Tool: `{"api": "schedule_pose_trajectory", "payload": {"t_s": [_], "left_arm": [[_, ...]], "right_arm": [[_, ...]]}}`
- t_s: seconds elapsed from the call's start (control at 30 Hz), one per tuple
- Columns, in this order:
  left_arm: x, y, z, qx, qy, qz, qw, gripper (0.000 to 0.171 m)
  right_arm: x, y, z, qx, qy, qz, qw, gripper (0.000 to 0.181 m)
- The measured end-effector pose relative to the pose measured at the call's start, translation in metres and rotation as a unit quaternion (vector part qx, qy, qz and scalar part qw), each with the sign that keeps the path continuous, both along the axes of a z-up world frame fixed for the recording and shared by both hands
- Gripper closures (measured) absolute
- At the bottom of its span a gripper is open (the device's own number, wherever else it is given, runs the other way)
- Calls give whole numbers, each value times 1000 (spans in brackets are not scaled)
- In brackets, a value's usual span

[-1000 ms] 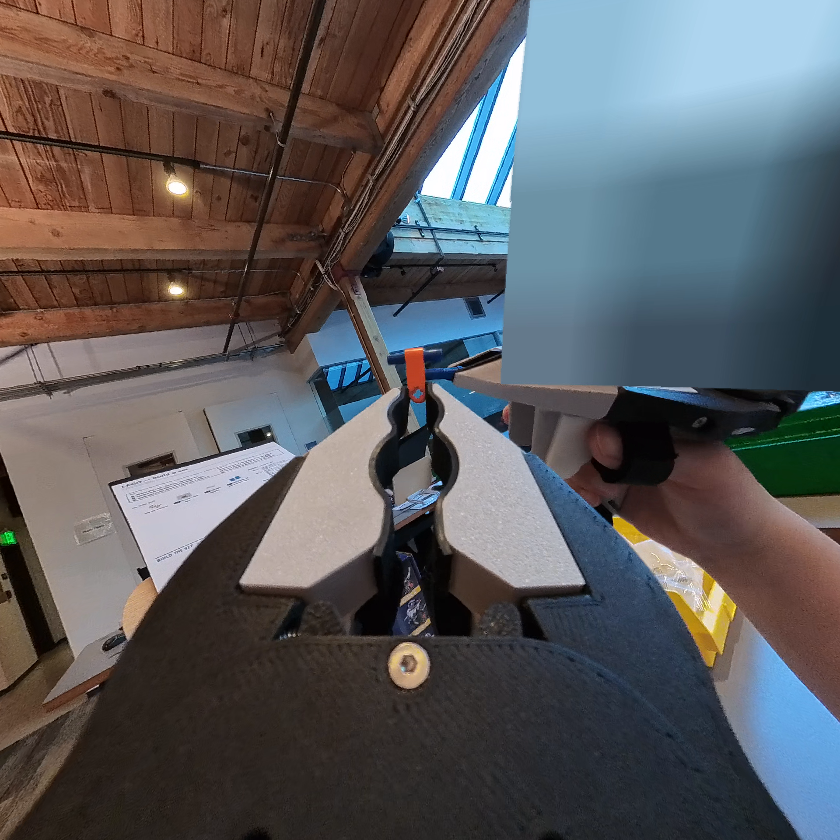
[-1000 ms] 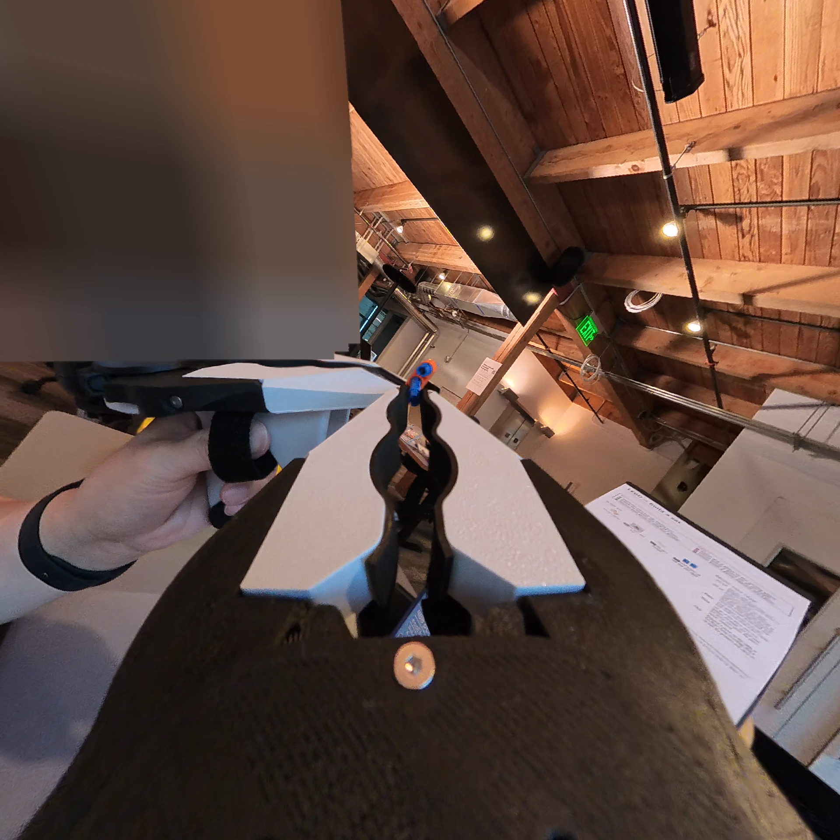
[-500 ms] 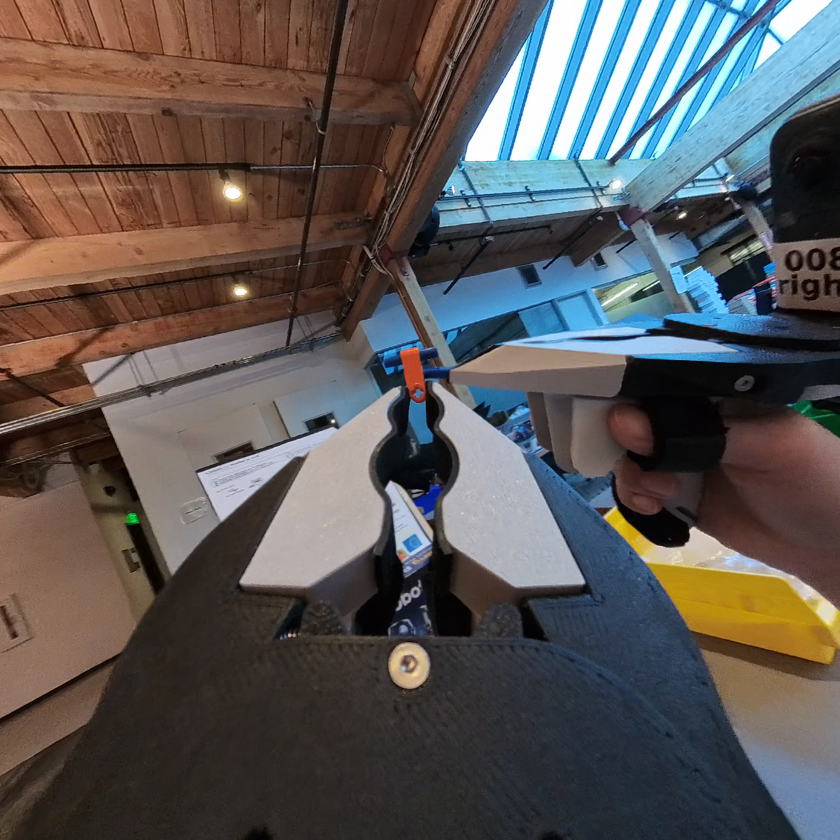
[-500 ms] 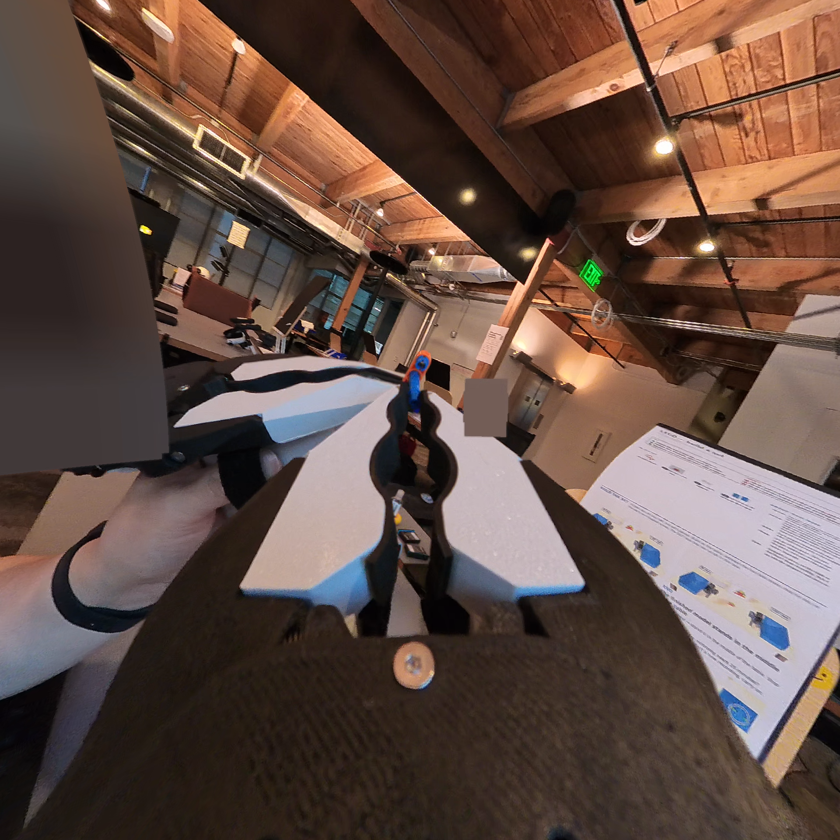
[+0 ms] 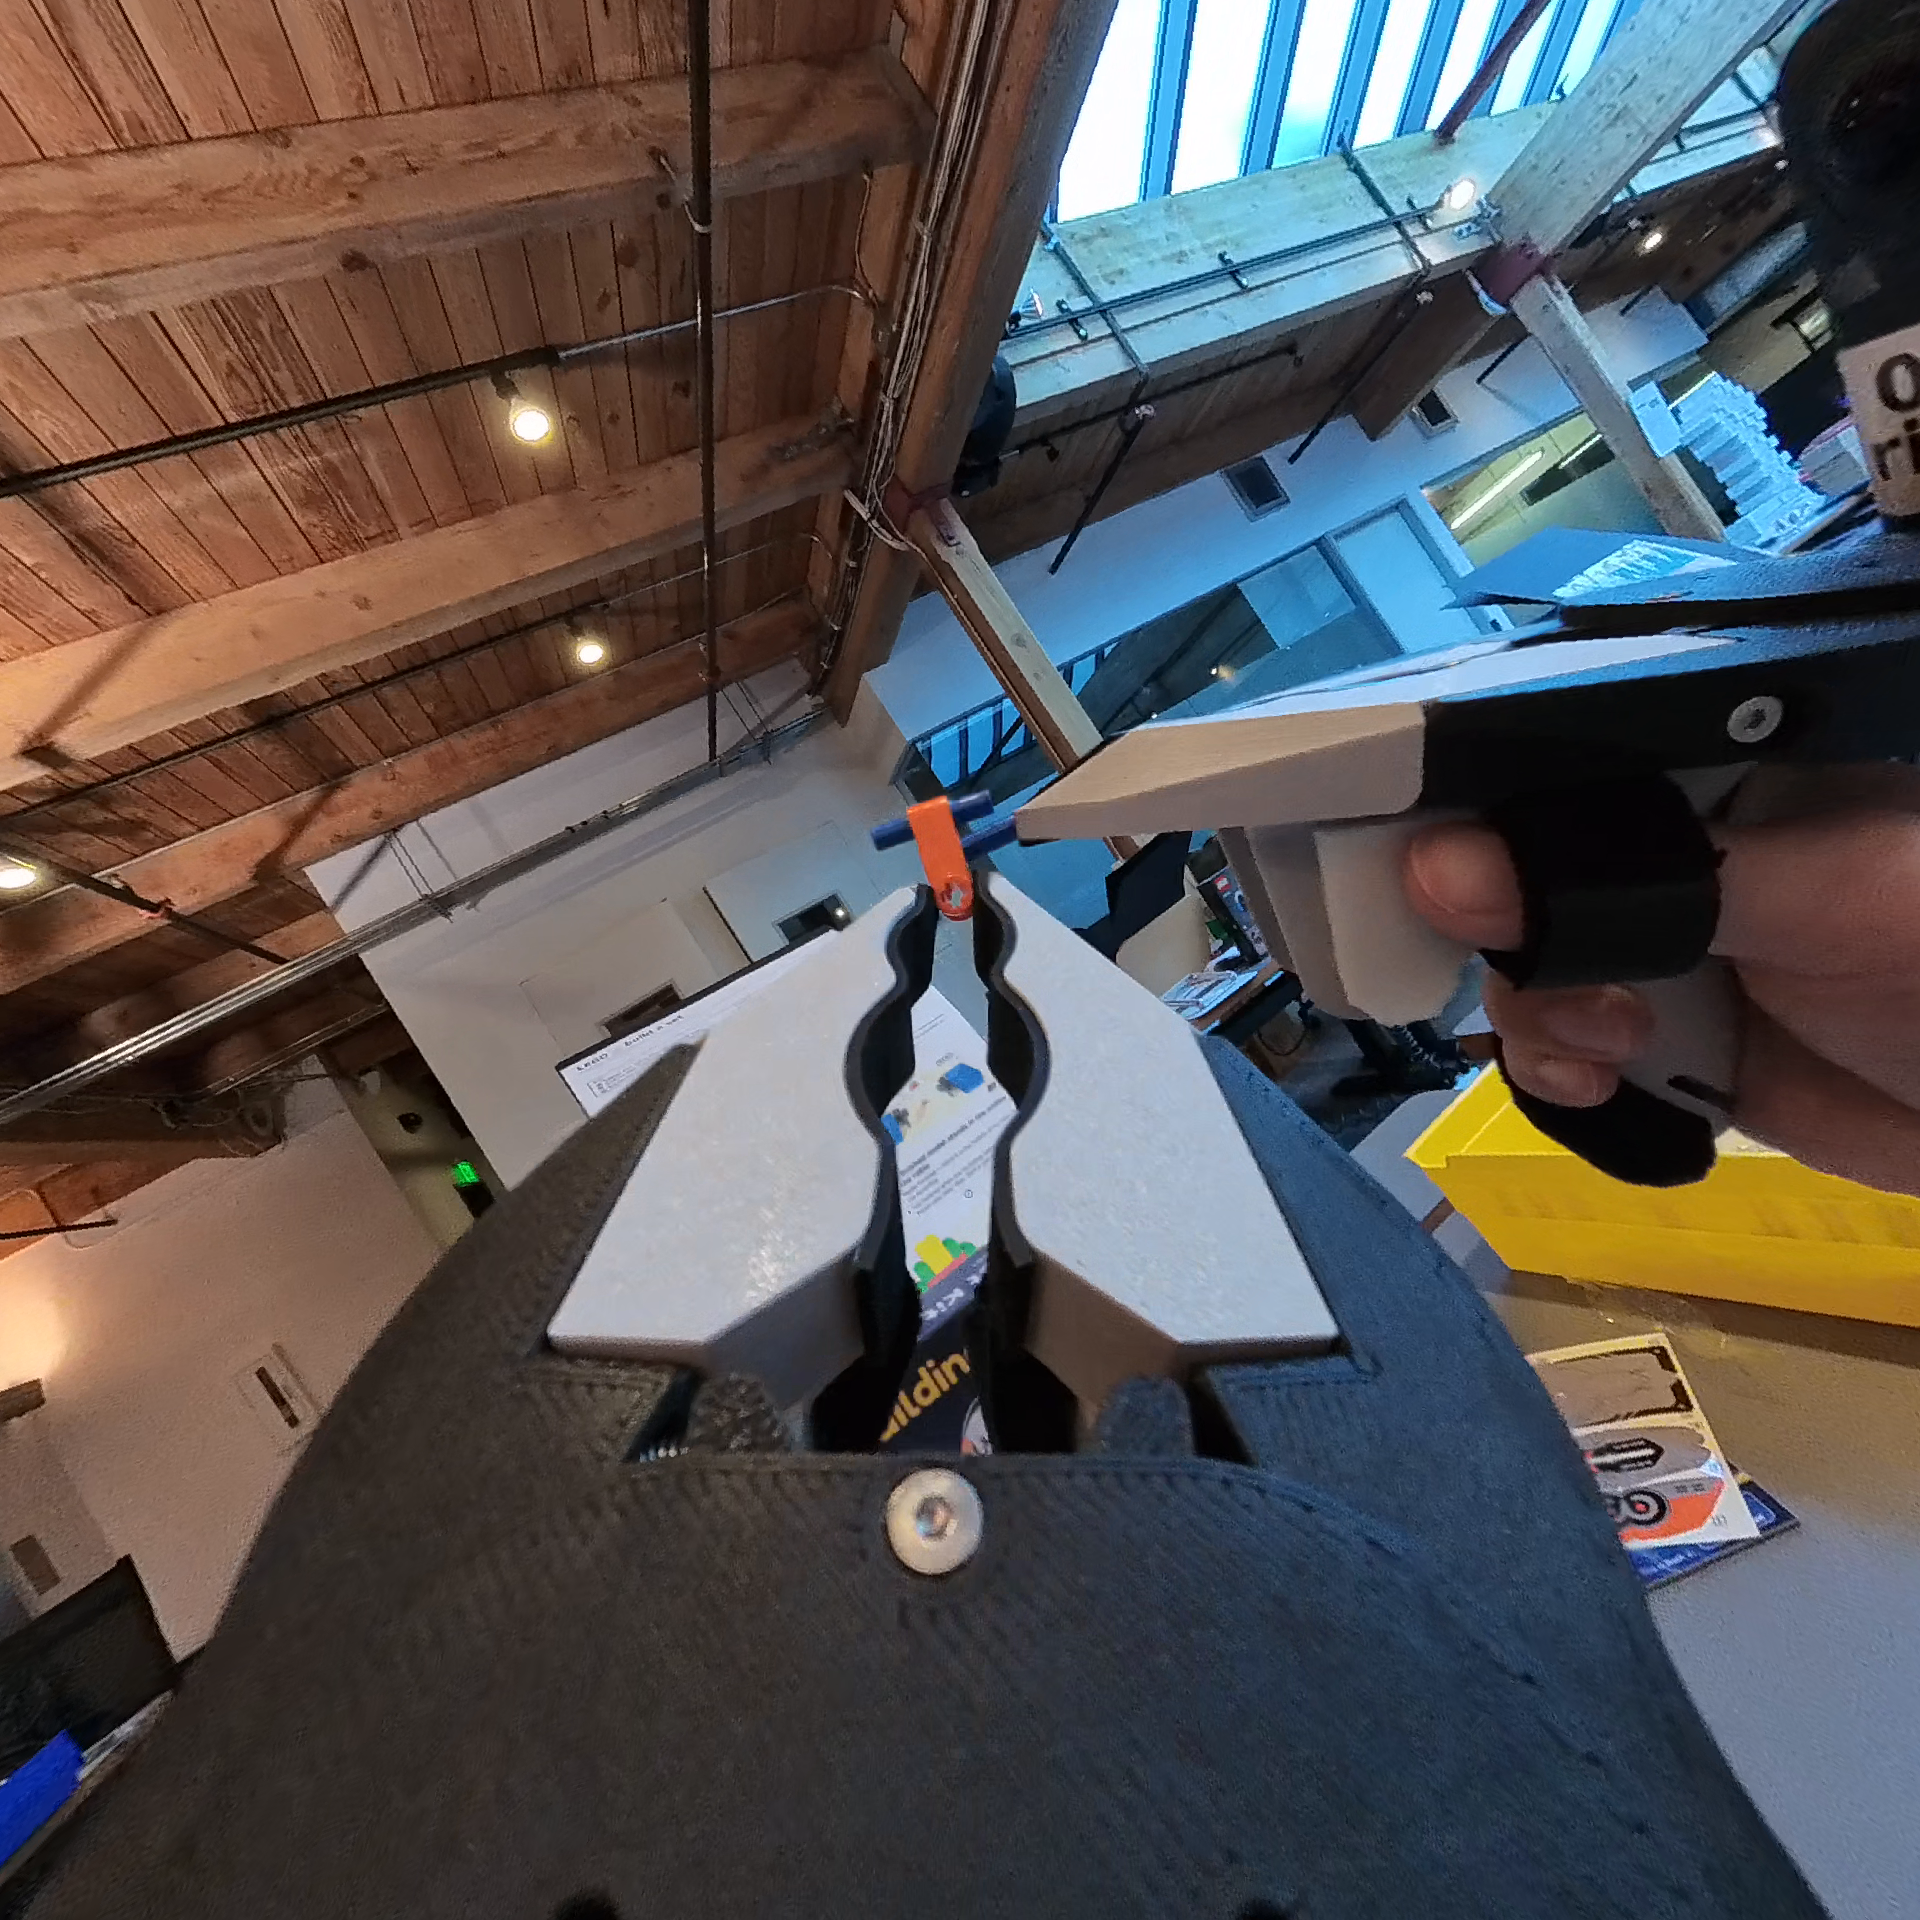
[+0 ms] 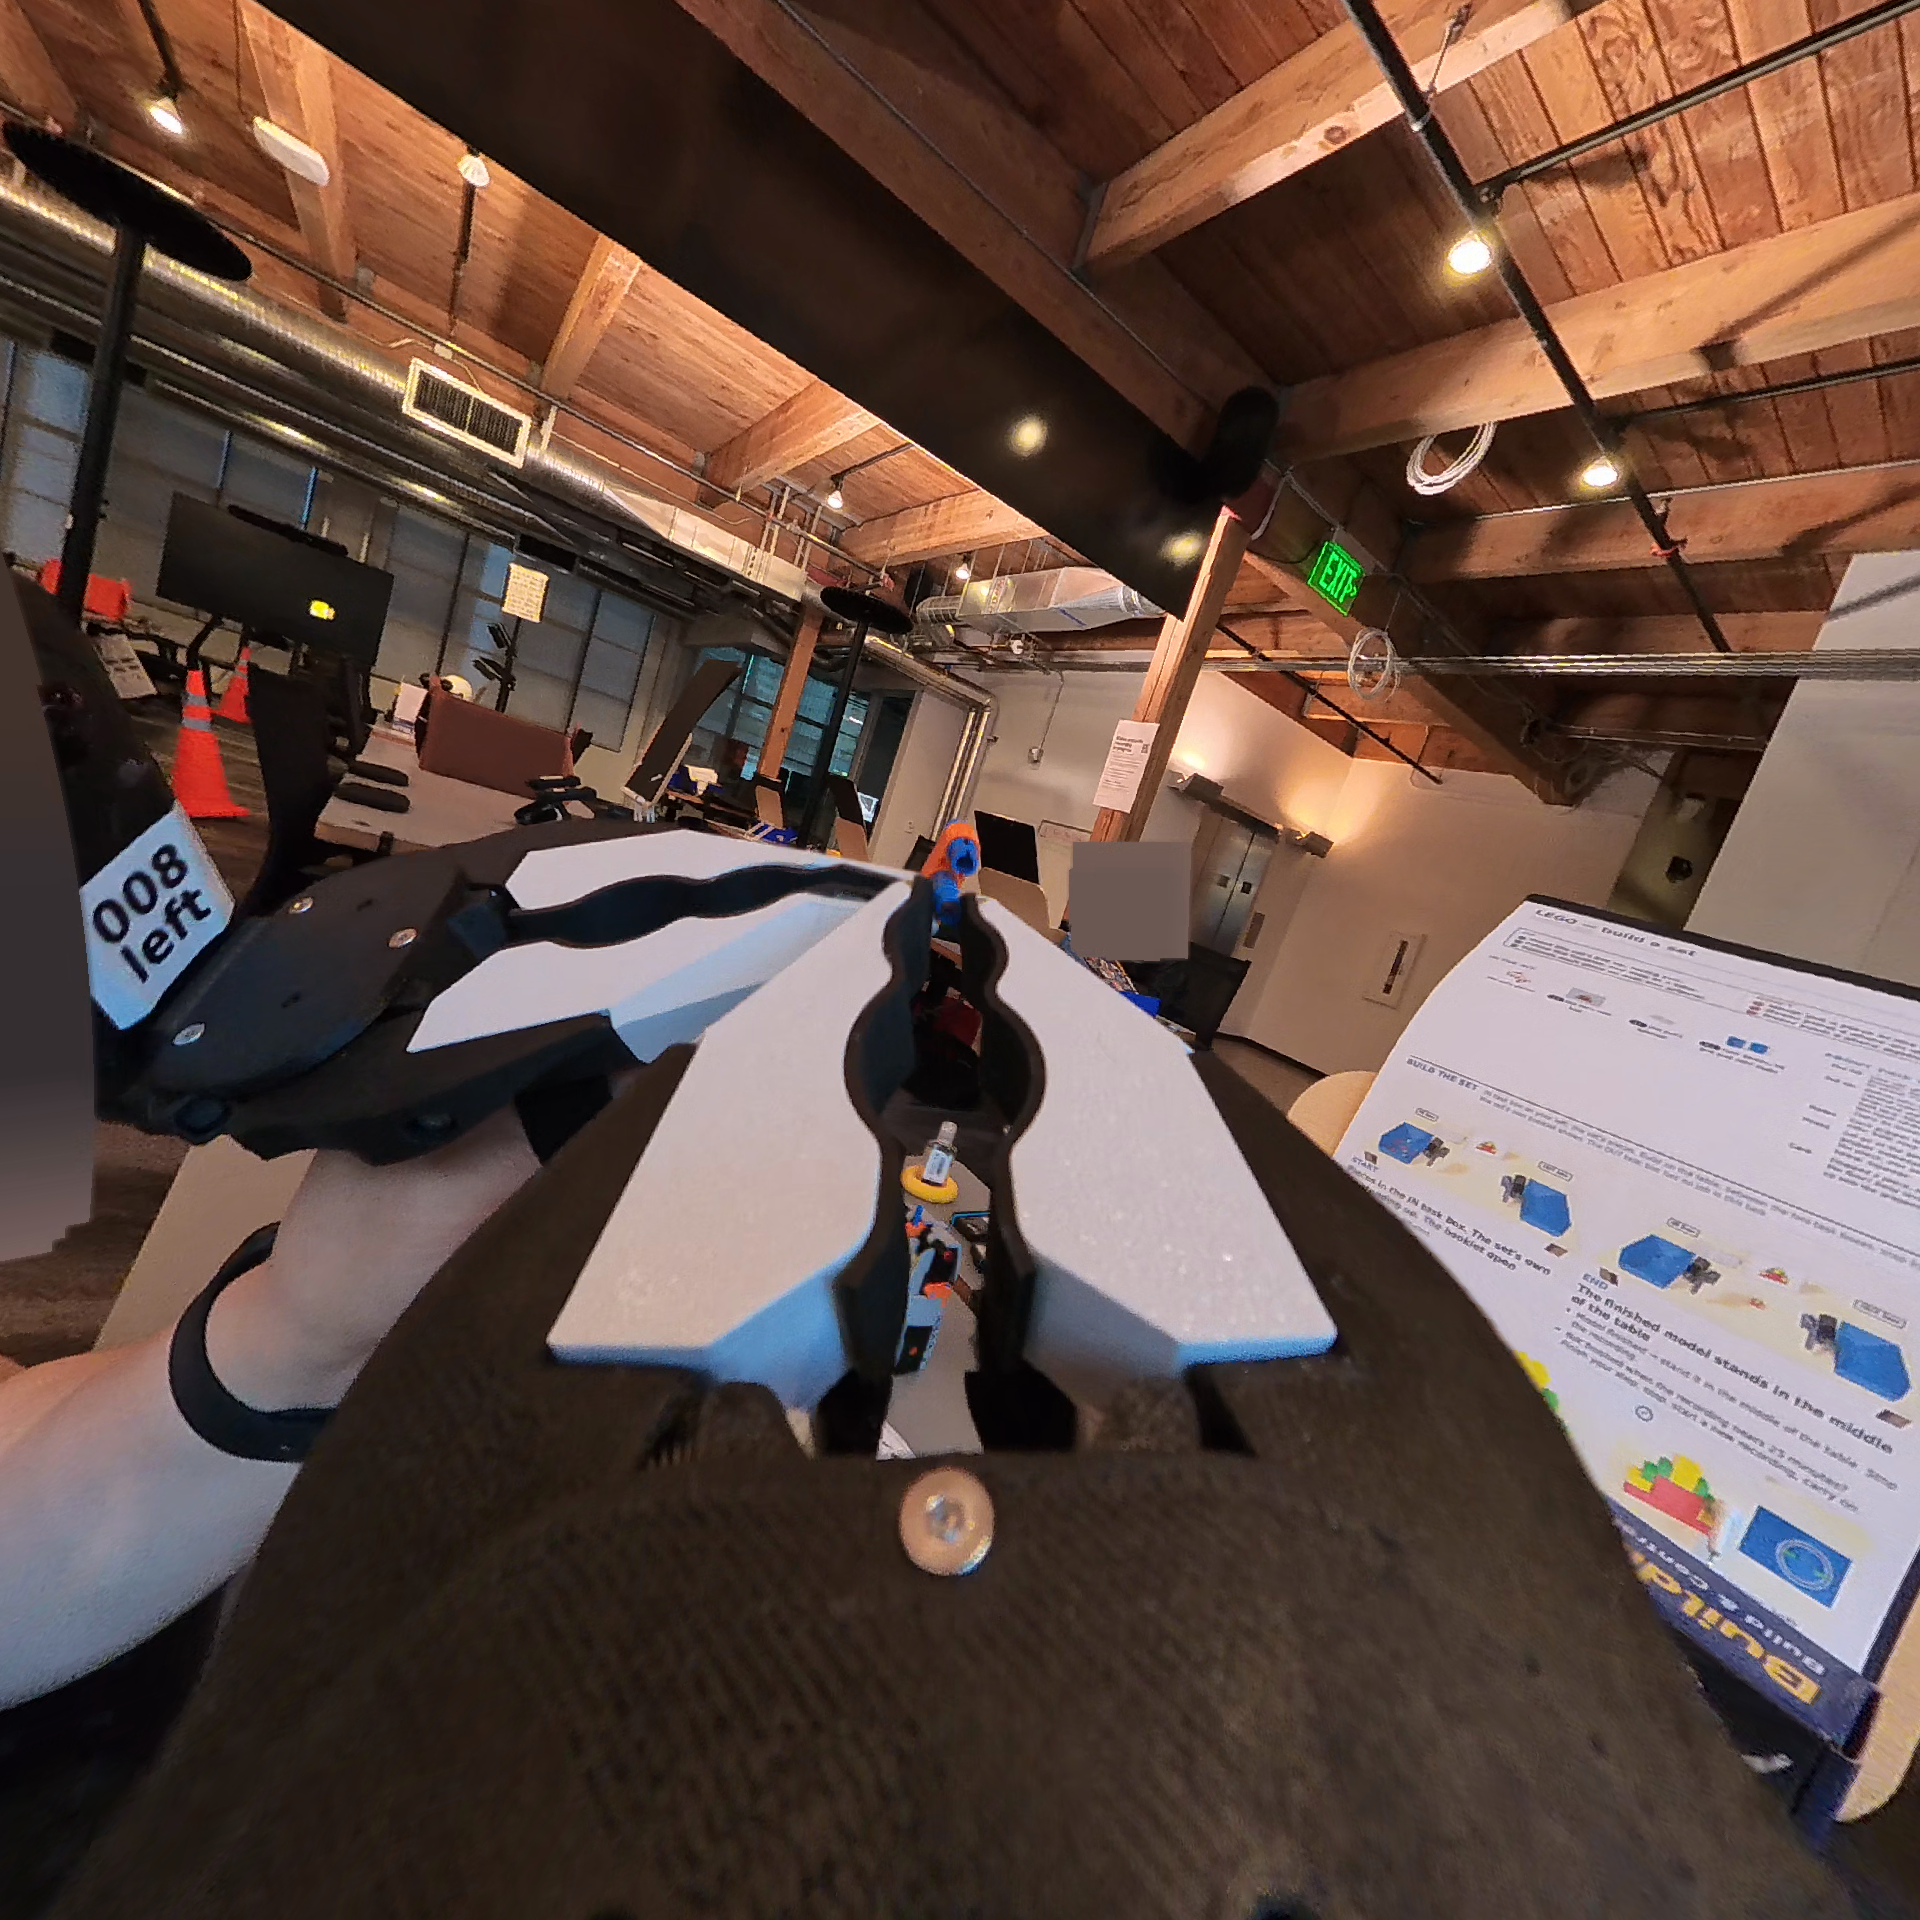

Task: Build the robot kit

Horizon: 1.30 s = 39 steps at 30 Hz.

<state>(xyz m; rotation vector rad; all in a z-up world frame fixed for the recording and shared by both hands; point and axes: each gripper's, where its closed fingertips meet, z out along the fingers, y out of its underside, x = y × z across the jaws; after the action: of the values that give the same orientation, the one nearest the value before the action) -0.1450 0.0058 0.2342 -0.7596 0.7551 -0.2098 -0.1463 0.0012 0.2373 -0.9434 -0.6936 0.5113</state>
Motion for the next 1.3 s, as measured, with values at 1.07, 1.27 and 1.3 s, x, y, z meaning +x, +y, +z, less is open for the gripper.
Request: {"api": "schedule_pose_trajectory", "payload": {"t_s": [1.07, 1.27, 1.3], "left_arm": [[2, -5, -2, -128, -84, -163, 975, 167], [2, -9, -1, -185, -105, -238, 948, 167], [2, -10, -1, -190, -106, -247, 944, 167]], "right_arm": [[0, -9, 6, 74, 34, 15, 997, 178], [-1, -15, 7, 119, 47, 18, 992, 178], [0, -15, 6, 124, 48, 18, 991, 178]]}}
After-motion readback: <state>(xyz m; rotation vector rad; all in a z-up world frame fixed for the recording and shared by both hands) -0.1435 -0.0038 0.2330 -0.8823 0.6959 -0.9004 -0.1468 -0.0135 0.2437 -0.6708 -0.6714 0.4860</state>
